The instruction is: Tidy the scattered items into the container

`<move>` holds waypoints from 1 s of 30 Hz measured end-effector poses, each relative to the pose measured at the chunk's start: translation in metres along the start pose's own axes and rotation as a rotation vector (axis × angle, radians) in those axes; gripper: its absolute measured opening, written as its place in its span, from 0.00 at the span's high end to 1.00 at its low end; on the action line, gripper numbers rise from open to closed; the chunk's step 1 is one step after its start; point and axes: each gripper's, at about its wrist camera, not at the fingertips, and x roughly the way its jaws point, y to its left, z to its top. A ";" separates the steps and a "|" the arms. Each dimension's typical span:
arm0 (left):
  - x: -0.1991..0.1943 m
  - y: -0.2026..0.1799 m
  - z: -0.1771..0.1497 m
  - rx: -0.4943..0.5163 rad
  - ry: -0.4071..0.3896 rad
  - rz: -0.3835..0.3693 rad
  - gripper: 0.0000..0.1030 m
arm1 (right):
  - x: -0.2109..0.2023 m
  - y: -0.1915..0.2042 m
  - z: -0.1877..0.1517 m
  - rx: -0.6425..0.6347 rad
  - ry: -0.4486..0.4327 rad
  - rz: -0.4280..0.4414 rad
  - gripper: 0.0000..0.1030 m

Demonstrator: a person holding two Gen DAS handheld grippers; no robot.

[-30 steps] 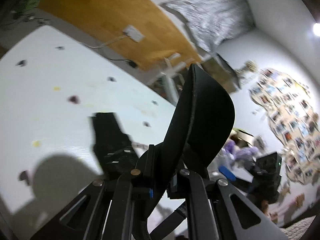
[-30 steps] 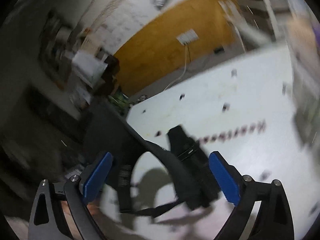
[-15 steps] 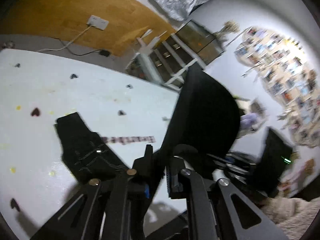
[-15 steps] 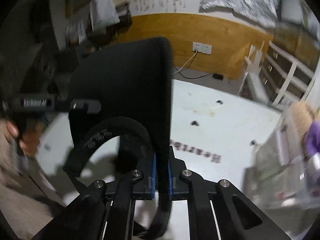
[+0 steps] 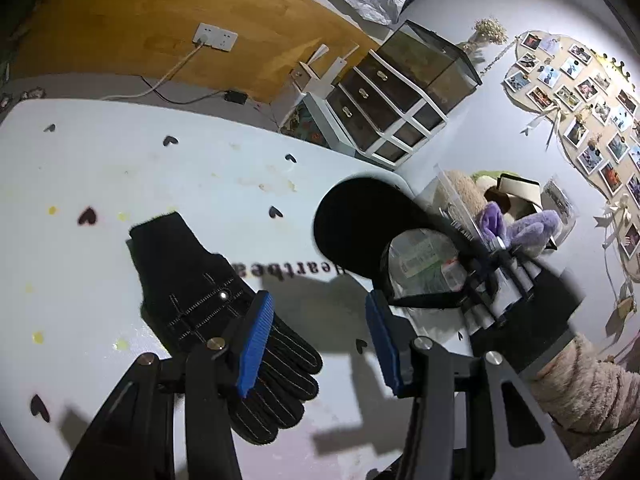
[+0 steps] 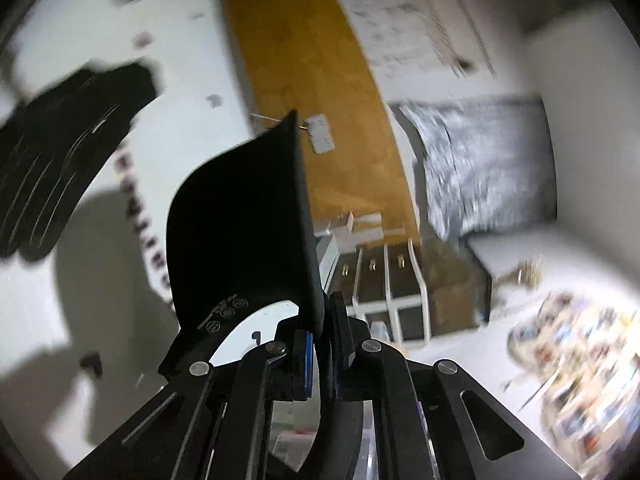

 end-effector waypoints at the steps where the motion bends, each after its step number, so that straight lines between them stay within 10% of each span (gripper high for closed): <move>1: 0.003 0.000 -0.002 -0.005 0.012 -0.009 0.54 | -0.006 0.015 -0.003 -0.047 -0.023 0.001 0.95; 22: 0.100 -0.003 -0.047 -0.114 0.414 -0.199 0.54 | -0.109 0.104 -0.081 -0.350 -0.321 0.064 0.78; 27: 0.123 -0.010 -0.070 -0.121 0.508 -0.224 0.89 | -0.095 0.109 -0.115 -0.414 -0.222 0.126 0.66; 30: 0.132 -0.028 -0.083 -0.074 0.546 -0.217 0.90 | -0.080 0.112 -0.128 -0.376 -0.048 0.196 0.47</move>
